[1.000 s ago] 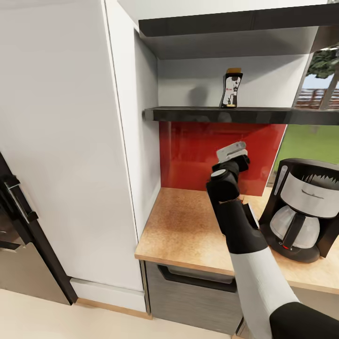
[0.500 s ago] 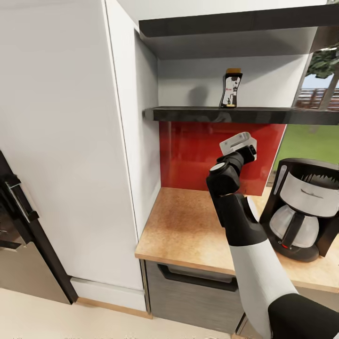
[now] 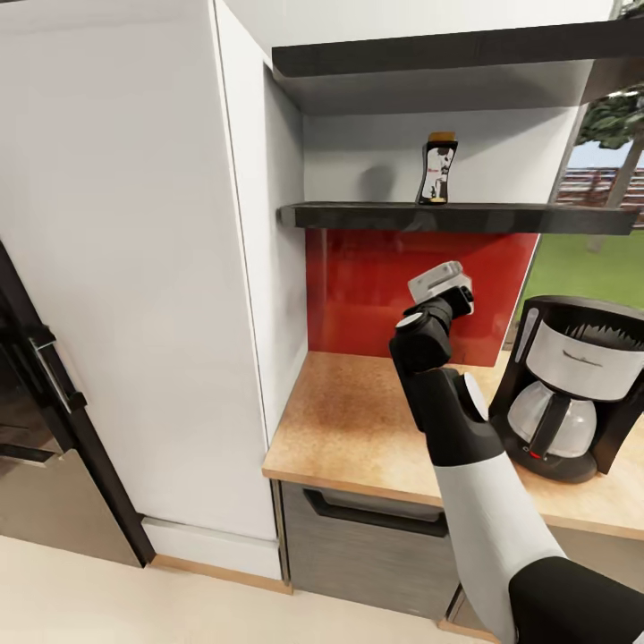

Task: Set up a coffee station on the kitchen countertop: keep the coffee maker on the countertop, move the bottle of coffee from the kitchen shelf to the counter next to the coffee maker, place a paper coffee filter on top of the coffee maker, put the saucer next to the coffee maker with the coffee cup on the saucer, and place the electric kettle next to the coffee maker.

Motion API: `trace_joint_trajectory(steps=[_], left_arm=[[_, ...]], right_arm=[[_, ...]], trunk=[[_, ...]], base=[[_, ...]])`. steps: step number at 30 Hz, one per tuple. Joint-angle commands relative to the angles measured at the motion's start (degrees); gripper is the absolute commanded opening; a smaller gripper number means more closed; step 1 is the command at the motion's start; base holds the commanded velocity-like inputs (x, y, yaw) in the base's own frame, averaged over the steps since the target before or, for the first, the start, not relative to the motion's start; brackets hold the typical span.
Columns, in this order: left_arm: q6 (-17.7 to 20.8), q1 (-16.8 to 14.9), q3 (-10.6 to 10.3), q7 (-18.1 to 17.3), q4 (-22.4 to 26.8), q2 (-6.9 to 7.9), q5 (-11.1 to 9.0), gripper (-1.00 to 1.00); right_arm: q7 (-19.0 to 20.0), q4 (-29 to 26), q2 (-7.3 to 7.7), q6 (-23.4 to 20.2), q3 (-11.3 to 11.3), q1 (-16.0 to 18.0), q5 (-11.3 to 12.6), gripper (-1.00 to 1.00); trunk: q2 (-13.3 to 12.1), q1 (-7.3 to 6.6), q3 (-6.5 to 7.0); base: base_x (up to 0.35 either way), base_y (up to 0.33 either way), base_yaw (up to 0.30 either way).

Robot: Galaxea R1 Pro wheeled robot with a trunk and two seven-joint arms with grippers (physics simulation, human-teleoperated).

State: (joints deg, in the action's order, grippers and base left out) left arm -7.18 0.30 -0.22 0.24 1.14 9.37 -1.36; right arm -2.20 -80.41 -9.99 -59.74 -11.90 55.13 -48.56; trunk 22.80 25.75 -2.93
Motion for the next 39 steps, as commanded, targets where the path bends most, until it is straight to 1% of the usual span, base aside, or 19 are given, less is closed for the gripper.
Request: trace_joint_trajectory(steps=[1,11,16,18,19,23,24,26,36,39], left_arm=[[-0.1,0.0,0.0,0.0,0.1,0.03,-0.1,1.00],[-0.1,0.1,0.0,0.1,0.3,-0.07,-0.1,1.00],[-0.1,0.1,0.2,0.0,0.5,-0.48,-0.2,1.00],[-0.2,0.0,0.4,0.0,0.7,-1.17,-0.4,1.00],[-0.1,0.0,0.5,0.0,0.7,-2.02,-0.3,1.00],[-0.2,0.0,0.5,0.0,0.9,-2.84,-0.6,1.00],[-0.2,0.0,0.4,0.0,0.9,-3.36,-0.6,1.00],[-0.2,0.0,0.3,0.0,1.0,-3.59,-0.6,1.00],[-0.2,0.0,0.4,0.0,1.0,-3.74,-0.8,1.00],[-0.2,0.0,0.4,0.0,1.0,-3.74,-0.8,1.00]], right_arm=[[0.1,0.1,-0.01,-0.3,-0.1,0.1,0.1,-1.00],[0.5,0.2,-0.01,-0.3,0.2,1.4,0.0,-1.00],[0.5,0.9,-0.01,-0.3,0.3,1.5,0.0,-1.00],[0.5,1.3,-0.01,-0.3,0.3,1.5,0.0,-1.00],[0.5,2.0,-0.01,-0.3,0.2,1.5,0.0,-1.00],[0.5,3.2,-0.01,-0.3,0.1,1.5,0.0,-1.00],[0.5,3.5,-0.01,-0.3,0.1,1.5,0.0,-1.00],[0.5,3.6,-0.01,-0.3,0.1,1.5,0.1,-1.00],[0.5,3.7,-0.01,-0.3,0.1,1.5,0.2,-1.00],[0.6,5.5,-0.01,-0.3,0.3,1.5,0.3,-1.00]], trunk=[[0.1,0.04,-0.12],[0.1,0.04,-0.12],[0.1,0.04,-0.12],[0.1,0.04,-0.12],[0.1,0.04,-0.12],[0.1,0.04,-0.12],[0.1,0.04,-0.12],[0.1,0.04,-0.12],[0.1,0.04,-0.12],[0.1,0.04,-0.12]], base=[[-0.004,0.001,0.000],[0.000,0.000,0.000],[0.000,0.000,0.000],[0.000,0.000,0.000],[0.000,0.000,0.000],[0.000,0.000,0.000],[0.000,0.000,0.000],[0.000,0.000,0.000],[0.000,0.000,0.000],[0.000,0.000,0.000]])
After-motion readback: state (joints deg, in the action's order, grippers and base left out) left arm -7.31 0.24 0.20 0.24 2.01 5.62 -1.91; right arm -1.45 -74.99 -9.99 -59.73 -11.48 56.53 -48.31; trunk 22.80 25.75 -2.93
